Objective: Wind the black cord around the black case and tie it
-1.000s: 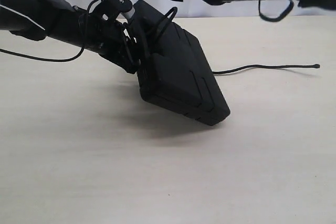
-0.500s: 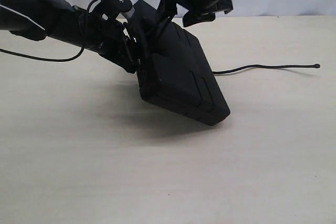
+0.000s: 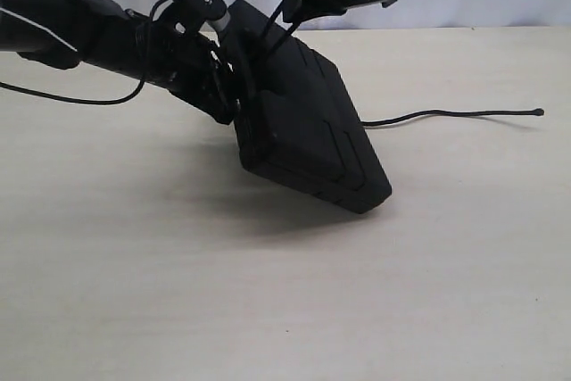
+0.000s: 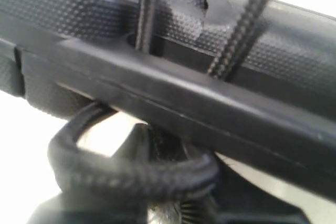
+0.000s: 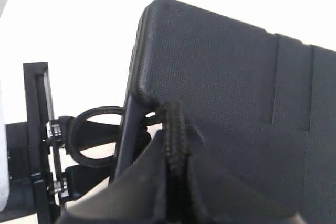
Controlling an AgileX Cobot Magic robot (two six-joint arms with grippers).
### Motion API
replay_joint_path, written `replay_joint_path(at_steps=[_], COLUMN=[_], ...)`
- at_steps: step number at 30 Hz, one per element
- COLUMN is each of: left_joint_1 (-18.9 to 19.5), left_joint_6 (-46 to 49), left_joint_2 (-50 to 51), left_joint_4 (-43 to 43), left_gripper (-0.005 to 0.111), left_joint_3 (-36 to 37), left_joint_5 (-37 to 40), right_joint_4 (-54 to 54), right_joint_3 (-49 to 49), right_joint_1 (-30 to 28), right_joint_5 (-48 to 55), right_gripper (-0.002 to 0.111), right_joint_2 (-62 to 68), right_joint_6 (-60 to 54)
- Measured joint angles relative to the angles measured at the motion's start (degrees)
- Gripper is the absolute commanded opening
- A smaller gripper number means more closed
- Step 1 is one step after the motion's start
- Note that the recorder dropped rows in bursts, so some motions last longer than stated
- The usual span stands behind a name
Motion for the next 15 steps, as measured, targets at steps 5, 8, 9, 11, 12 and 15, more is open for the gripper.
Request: replay_joint_path(at_steps=[5, 8, 9, 11, 12, 15], left_joint_1=[0.0, -0.09, -0.12, -0.12, -0.12, 0.82], left_joint_6=[-0.22, -0.9, -1.34, -2.81, -3.87, -15.58], left_joint_2=[0.0, 0.0, 0.0, 0.0, 0.0, -0.51], left_joint_4=[6.57, 9.21, 11.77, 16.2, 18.16, 33.74], left_gripper=[0.01, 0.031, 0.037, 0.048, 0.055, 0.059], left_joint_3=[0.0, -0.12, -0.37, -0.37, -0.37, -0.37], left_joint_5=[0.0, 0.1, 0.22, 0.1, -0.02, -0.29], right_joint_4=[-0.24, -0.24, -0.24, -0.52, -0.63, -0.63], right_joint_3=[1.42, 1.52, 1.52, 1.52, 1.52, 1.52], right_joint_1=[0.22, 0.36, 0.49, 0.49, 0.49, 0.49], right_joint_5=[0.23, 0.23, 0.23, 0.12, 0.02, -0.23], right_gripper=[0.004, 0.004, 0.004, 0.004, 0.004, 0.004], right_joint_2=[-0.49, -0.49, -0.49, -0.61, -0.61, -0.69], right_joint_6=[0.0, 0.0, 0.0, 0.0, 0.0, 0.0])
